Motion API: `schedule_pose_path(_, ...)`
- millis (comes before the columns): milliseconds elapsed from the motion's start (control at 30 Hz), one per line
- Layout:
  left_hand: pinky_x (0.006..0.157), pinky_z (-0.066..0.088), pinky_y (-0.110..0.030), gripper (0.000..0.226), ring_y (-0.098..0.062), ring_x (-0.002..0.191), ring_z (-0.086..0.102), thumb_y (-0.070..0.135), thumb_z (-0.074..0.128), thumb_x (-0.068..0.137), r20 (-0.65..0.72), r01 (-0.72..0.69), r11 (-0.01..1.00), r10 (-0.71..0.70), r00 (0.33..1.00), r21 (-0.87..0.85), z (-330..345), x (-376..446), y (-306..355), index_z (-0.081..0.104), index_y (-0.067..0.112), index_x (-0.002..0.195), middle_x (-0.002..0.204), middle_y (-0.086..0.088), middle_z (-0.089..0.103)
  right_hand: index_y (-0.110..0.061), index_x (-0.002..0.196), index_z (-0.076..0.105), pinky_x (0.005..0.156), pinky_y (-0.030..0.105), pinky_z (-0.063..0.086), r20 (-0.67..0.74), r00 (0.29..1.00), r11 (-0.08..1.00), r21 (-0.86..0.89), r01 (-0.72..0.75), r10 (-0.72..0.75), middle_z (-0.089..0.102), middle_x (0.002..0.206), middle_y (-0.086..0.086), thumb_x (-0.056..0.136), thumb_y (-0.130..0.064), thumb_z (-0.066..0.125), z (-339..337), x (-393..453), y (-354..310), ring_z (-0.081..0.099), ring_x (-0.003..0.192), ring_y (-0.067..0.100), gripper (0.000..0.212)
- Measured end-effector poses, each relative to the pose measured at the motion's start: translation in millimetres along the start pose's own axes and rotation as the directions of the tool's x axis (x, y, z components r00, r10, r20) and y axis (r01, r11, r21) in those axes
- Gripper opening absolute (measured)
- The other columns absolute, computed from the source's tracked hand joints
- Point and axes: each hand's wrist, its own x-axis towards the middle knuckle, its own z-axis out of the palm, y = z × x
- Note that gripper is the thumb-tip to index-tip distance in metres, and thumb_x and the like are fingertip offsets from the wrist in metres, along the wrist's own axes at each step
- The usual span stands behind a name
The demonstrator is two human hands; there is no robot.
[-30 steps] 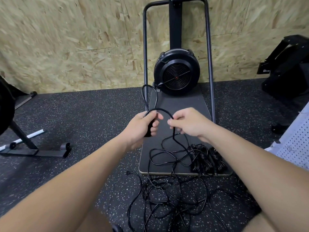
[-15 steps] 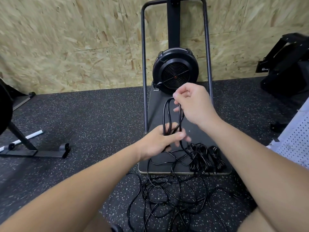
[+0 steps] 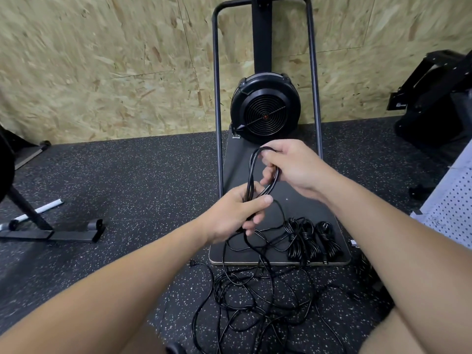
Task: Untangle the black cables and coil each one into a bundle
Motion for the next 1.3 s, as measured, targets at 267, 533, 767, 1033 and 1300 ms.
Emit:
schedule_pose_path(267,0.08,0.062,-0.054,0.053,-0.03,0.064,0.057,0.044,0.039,0.119,0.111,-0.06,0.985,0.043,0.993,0.159,-6,-5,17,0.04,0.003,0.086,0.066,-0.007,0.034,-0.004,0.102,0.065,0.091,0.045,0.065,0.17,0.976,0.896,0.4,-0.192,0.134,0.063,0.083,0.008,0.111,-0.005,0.06,-18,2,2,0.073,0.085,0.025,0.01)
schedule_pose_path(533,0.054,0.042,-0.031,0.036,-0.017,0.054,0.034,0.042,0.046,0.118,-0.267,-0.106,0.982,0.063,0.962,-0.153,-17,8,23,0.05,0.016,0.092,0.064,0.0,0.032,-0.014,0.14,0.07,0.116,0.041,0.053,0.374,0.878,0.951,-0.184,-0.247,0.3,0.08,0.13,0.0,0.104,-0.007,0.071,-3,-6,30,0.073,0.127,0.015,0.037)
schedule_pose_path(767,0.056,0.039,-0.029,0.034,-0.015,0.059,0.038,0.043,0.052,0.116,-0.444,-0.199,0.929,0.042,0.895,-0.313,-39,21,15,0.048,0.023,0.088,0.071,0.001,0.037,-0.006,0.127,0.068,0.095,0.036,0.058,0.491,0.786,0.904,-0.381,-0.194,0.376,0.083,0.103,0.008,0.098,-0.012,0.082,33,-25,44,0.078,0.097,0.018,0.032)
schedule_pose_path(1033,0.055,0.026,-0.032,0.029,-0.016,0.059,0.028,0.038,0.052,0.115,-0.526,-0.038,0.999,0.05,0.849,0.033,-73,20,-3,0.048,0.015,0.099,0.067,0.004,0.035,-0.001,0.114,0.079,0.076,0.03,0.057,0.359,0.915,0.977,-0.166,-0.132,0.184,0.079,0.09,0.016,0.099,-0.003,0.076,25,-27,-5,0.069,0.072,0.022,0.016)
schedule_pose_path(1300,0.057,0.026,-0.027,0.052,-0.011,0.064,0.03,0.074,0.076,0.087,-0.039,0.158,0.987,-0.157,0.987,0.013,-33,8,-1,0.056,0.026,0.094,0.075,0.007,0.039,-0.004,0.114,0.079,0.078,0.036,0.067,0.027,0.98,0.978,0.068,-0.198,0.196,0.083,0.095,0.018,0.096,-0.008,0.082,30,-20,-6,0.075,0.077,0.021,0.019)
